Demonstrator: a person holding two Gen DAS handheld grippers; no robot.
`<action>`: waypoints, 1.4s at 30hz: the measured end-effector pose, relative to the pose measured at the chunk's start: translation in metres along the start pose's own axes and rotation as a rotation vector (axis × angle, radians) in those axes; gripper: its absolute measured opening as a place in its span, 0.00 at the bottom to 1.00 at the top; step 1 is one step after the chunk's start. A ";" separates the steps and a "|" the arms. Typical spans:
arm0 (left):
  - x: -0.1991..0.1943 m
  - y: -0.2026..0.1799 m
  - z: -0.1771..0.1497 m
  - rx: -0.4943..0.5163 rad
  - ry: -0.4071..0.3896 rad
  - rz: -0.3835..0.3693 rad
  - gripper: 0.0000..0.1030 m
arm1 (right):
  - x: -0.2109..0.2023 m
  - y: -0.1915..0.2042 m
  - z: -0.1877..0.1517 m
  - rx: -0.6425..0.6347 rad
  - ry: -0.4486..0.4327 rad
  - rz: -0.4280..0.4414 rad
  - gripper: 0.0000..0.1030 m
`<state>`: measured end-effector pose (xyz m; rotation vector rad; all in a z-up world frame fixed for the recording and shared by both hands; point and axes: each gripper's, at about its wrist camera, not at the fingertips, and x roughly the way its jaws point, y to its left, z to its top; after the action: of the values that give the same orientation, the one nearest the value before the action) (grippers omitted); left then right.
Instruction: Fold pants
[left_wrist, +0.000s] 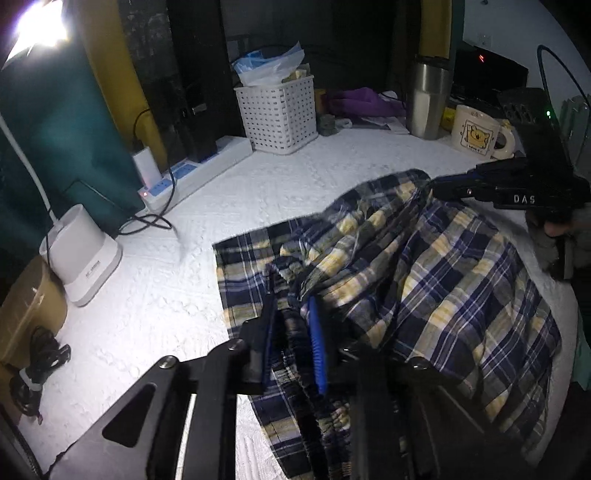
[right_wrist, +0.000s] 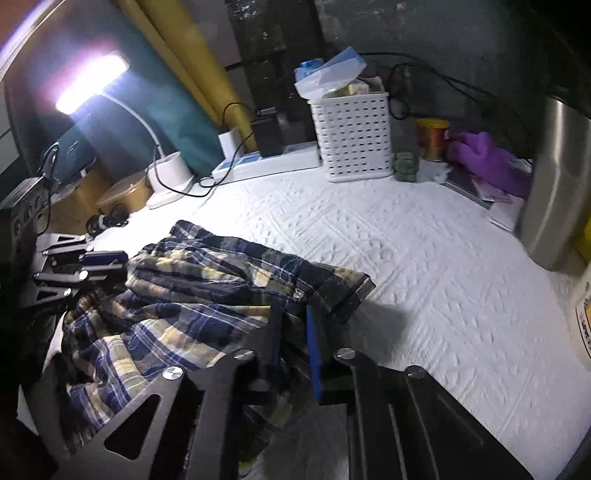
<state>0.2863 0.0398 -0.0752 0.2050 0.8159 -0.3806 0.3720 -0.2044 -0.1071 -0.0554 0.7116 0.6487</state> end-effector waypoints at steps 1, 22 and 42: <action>-0.002 0.002 0.003 -0.009 -0.007 -0.011 0.11 | -0.001 0.001 0.003 -0.008 -0.002 0.002 0.10; 0.032 0.040 0.012 -0.088 0.014 0.023 0.08 | 0.041 -0.029 0.026 0.078 0.035 -0.168 0.52; 0.009 0.039 -0.015 -0.198 0.030 0.039 0.37 | -0.001 0.026 -0.043 0.083 0.095 -0.247 0.44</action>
<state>0.2981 0.0779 -0.0906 0.0421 0.8721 -0.2581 0.3315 -0.1955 -0.1352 -0.0966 0.8079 0.3820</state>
